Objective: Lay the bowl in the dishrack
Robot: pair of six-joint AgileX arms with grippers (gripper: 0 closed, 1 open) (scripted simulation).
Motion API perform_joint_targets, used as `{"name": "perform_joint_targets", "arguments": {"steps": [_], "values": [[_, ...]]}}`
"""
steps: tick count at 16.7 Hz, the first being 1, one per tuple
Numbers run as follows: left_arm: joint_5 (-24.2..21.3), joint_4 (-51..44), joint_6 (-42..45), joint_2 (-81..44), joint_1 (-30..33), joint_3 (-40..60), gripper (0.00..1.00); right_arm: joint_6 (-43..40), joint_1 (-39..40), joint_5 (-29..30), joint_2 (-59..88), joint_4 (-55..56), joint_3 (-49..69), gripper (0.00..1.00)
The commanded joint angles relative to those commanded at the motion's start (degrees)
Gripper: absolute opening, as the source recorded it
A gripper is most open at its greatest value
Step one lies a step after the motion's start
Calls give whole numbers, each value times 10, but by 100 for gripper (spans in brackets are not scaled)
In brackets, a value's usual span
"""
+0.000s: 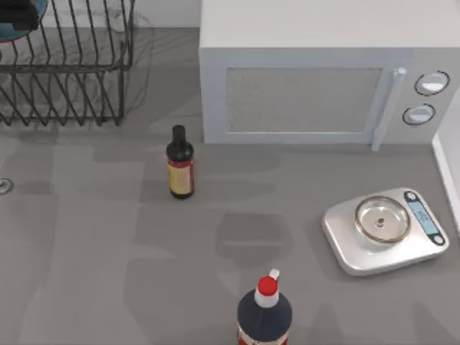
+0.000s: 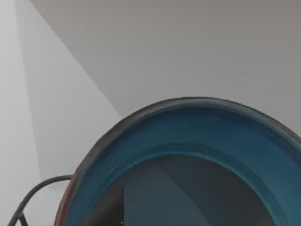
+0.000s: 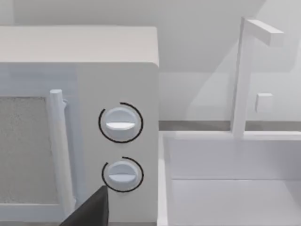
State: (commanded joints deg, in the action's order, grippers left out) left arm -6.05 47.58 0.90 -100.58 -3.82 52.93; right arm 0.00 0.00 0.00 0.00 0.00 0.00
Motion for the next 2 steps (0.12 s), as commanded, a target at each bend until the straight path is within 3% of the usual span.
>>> {"name": "perform_joint_targets", "arguments": {"steps": [2], "values": [[0, 0, 0, 0, 0, 0, 100, 0, 0, 0, 0, 0, 0, 100]]}}
